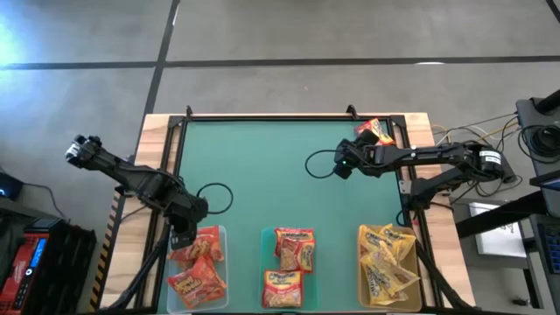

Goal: Sort Maruchan noodles
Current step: Put the orange noodle pack into the transparent bin, then put the red noodle pack into the green bin

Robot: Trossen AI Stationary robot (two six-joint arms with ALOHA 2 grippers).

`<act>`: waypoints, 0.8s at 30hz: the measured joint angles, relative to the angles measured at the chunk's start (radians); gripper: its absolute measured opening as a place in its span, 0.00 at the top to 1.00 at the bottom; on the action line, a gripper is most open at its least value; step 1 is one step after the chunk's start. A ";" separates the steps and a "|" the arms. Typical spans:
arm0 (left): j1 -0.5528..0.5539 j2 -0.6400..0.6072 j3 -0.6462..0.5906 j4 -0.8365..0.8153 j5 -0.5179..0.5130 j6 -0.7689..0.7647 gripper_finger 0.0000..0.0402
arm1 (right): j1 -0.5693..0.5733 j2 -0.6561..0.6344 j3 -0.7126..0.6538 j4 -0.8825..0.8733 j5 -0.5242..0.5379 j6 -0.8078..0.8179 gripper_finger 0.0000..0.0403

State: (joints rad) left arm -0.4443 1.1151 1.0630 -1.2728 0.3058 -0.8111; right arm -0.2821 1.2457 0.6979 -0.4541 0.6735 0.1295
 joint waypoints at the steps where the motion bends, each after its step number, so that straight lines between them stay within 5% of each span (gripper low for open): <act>1: 0.000 0.002 0.000 0.001 -0.040 0.013 0.83 | 0.000 0.000 0.000 0.000 0.000 0.000 0.49; 14: 0.009 -0.004 0.000 0.108 -0.491 0.204 0.83 | 0.000 0.000 0.000 0.003 0.000 0.000 0.49; 17: 0.009 -0.004 0.000 0.262 -0.698 0.270 0.83 | 0.000 0.000 0.000 0.004 0.000 0.000 0.49; 21: 0.010 -0.001 0.000 0.446 -1.136 0.178 0.83 | 0.000 0.000 0.000 0.012 0.000 0.000 0.49; 24: 0.025 -0.001 0.000 0.471 -1.237 0.165 0.83 | 0.000 0.000 0.000 0.018 0.000 0.000 0.49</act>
State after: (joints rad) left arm -0.4194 1.1141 1.0634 -0.8015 -0.9317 -0.6465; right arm -0.2819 1.2457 0.6977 -0.4363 0.6735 0.1295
